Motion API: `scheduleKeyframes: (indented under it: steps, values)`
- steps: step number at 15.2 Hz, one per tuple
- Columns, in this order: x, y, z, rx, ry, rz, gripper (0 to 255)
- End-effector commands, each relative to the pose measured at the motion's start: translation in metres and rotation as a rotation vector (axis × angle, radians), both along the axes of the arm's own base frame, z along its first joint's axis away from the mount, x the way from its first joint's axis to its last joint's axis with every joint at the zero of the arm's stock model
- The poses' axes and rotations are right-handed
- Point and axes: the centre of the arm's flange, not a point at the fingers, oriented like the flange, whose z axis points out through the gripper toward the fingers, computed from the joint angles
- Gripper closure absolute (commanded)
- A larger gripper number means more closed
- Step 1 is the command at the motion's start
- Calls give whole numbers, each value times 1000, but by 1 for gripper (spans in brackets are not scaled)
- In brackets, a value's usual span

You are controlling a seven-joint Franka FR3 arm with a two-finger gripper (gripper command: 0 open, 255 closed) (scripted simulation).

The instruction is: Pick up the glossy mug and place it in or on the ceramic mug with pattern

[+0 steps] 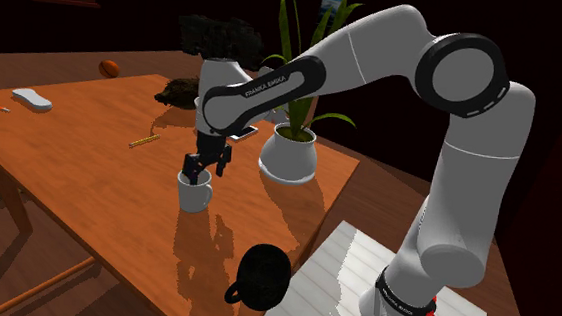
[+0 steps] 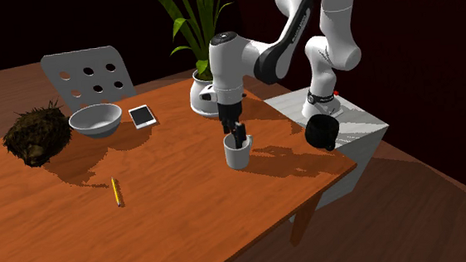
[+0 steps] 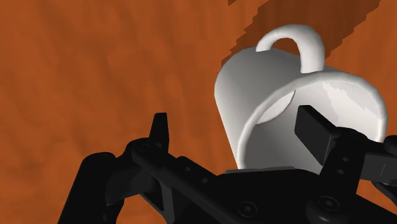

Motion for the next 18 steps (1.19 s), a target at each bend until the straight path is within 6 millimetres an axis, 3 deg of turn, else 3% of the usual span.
scheduleKeyframes:
  steps: [1,6,7,16,18]
  values:
    - [1,1,-2,0,0,0,0]
    - [1,1,-2,0,0,0,0]
    - [1,1,-2,0,0,0,255]
    - [1,1,-2,0,0,0,255]
    - [1,1,9,0,0,0,255]
